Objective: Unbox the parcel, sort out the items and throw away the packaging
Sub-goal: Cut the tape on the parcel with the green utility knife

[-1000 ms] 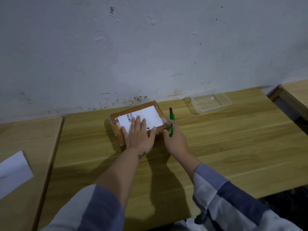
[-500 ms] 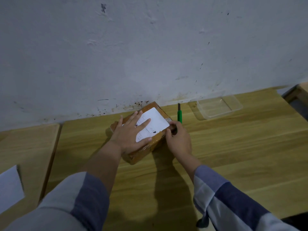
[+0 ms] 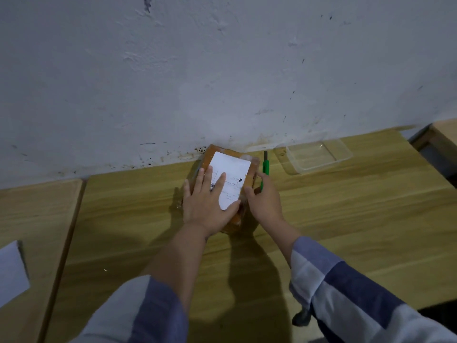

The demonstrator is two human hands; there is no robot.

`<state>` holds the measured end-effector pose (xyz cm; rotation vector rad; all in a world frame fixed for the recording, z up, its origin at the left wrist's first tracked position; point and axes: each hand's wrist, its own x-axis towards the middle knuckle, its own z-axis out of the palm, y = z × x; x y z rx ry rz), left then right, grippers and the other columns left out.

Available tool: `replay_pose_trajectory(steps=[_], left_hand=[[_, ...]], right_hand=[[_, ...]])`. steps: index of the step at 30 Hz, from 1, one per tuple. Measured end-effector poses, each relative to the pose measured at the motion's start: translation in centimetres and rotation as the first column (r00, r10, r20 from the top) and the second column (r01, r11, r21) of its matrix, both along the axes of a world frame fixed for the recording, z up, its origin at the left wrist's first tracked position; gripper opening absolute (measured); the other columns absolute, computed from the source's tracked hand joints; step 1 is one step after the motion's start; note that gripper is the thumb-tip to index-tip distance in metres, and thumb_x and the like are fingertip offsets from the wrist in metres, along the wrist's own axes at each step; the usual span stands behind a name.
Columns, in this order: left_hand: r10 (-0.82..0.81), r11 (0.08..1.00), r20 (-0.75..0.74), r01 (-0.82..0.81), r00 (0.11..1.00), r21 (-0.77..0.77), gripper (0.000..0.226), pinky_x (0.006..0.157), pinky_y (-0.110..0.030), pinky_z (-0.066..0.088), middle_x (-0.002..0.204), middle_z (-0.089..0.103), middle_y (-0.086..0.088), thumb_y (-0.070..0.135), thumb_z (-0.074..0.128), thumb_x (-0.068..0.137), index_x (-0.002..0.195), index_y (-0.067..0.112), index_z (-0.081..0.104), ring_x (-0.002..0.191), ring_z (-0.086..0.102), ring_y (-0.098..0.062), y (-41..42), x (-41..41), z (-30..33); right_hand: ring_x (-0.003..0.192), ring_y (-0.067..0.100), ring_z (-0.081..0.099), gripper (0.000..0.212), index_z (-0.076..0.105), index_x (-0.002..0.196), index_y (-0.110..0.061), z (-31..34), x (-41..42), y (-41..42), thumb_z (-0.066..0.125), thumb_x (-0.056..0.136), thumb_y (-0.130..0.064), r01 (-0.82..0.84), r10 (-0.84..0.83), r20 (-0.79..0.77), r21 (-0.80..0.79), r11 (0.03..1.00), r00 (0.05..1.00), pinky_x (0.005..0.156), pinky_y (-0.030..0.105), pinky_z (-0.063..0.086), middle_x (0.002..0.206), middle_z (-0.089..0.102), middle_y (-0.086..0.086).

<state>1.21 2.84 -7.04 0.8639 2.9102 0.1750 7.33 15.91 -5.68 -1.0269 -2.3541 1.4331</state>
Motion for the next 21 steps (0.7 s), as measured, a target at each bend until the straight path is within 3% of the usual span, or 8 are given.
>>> replay_pose_trajectory(steps=[2, 5, 10, 14, 16, 19, 21], left_hand=[[0.089, 0.996, 0.031, -0.089, 0.996, -0.001, 0.083, 0.116, -0.054, -0.008, 0.161, -0.010, -0.002, 0.077, 0.012, 0.081, 0.151, 0.033, 0.002, 0.146, -0.017, -0.021, 0.9, 1.5, 0.0], [0.144, 0.990, 0.073, -0.144, 0.987, -0.010, 0.080, 0.114, -0.056, -0.014, 0.160, -0.014, -0.003, 0.073, 0.014, 0.085, 0.151, 0.030, 0.000, 0.145, -0.021, -0.021, 1.5, 2.9, 0.3], [-0.025, 0.999, 0.063, 0.027, 0.998, -0.035, 0.081, 0.116, -0.053, -0.012, 0.160, -0.015, 0.002, 0.072, 0.015, 0.087, 0.152, 0.027, -0.003, 0.145, -0.021, -0.015, 0.4, 2.4, 0.8], [-0.100, 0.995, 0.055, 0.100, 0.993, -0.005, 0.081, 0.117, -0.051, -0.010, 0.159, -0.014, 0.005, 0.074, 0.015, 0.086, 0.151, 0.029, -0.002, 0.145, -0.020, -0.012, -0.4, 2.2, 0.4], [-0.089, 0.996, 0.029, 0.089, 0.996, -0.001, 0.082, 0.115, -0.051, -0.012, 0.160, -0.014, 0.005, 0.075, 0.013, 0.085, 0.151, 0.029, -0.003, 0.145, -0.020, -0.013, -0.4, 2.3, 0.2], [-0.084, 0.996, -0.004, 0.084, 0.996, -0.013, 0.083, 0.111, -0.050, -0.017, 0.160, -0.013, 0.003, 0.074, 0.013, 0.085, 0.152, 0.027, -0.002, 0.145, -0.020, -0.014, -0.1, 2.5, -0.1], [-0.080, 0.997, -0.011, 0.080, 0.997, -0.008, 0.083, 0.112, -0.050, -0.017, 0.160, -0.012, 0.001, 0.073, 0.013, 0.085, 0.152, 0.026, -0.001, 0.145, -0.019, -0.015, -0.1, 2.7, -0.1]], right_hand=[[0.097, 0.022, 0.061, 0.050, 0.037, 0.142, -0.023, 0.1, 0.6, -0.3, 0.052, 0.094, -0.021, -0.013, 0.014, 0.031, -0.033, 0.999, 0.999, 0.077, 0.030, 0.047, 0.127, 0.059, 0.007], [0.109, 0.025, 0.058, 0.049, 0.038, 0.141, -0.024, 0.6, 0.9, 0.6, 0.052, 0.094, -0.019, -0.080, 0.080, 0.092, -0.006, 0.997, 0.992, 0.079, 0.029, 0.044, 0.132, 0.057, 0.009], [0.123, 0.029, 0.050, 0.046, 0.040, 0.141, -0.025, 1.8, 1.0, 2.2, 0.050, 0.096, -0.019, -0.211, 0.213, 0.147, -0.025, 0.977, 0.966, 0.089, 0.031, 0.044, 0.141, 0.049, 0.009], [0.087, 0.030, 0.062, 0.051, 0.025, 0.146, -0.033, 2.5, 1.7, 2.9, 0.041, 0.099, -0.018, -0.143, 0.137, 0.163, 0.024, 0.989, 0.977, 0.071, 0.040, 0.051, 0.117, 0.062, 0.014], [0.076, 0.025, 0.058, 0.056, 0.015, 0.148, -0.034, 2.6, 2.4, 2.9, 0.037, 0.100, -0.017, -0.105, 0.100, 0.172, 0.025, 0.994, 0.980, 0.070, 0.044, 0.054, 0.102, 0.061, 0.010], [0.080, 0.025, 0.056, 0.055, 0.019, 0.149, -0.031, 2.8, 3.4, 2.4, 0.036, 0.099, -0.016, -0.146, 0.131, 0.241, 0.049, 0.988, 0.962, 0.078, 0.051, 0.056, 0.099, 0.056, 0.006], [0.088, 0.031, 0.061, 0.054, 0.020, 0.149, -0.033, 3.1, 4.1, 1.9, 0.036, 0.099, -0.018, -0.172, 0.143, 0.274, 0.086, 0.981, 0.951, 0.077, 0.053, 0.055, 0.109, 0.061, 0.012]])
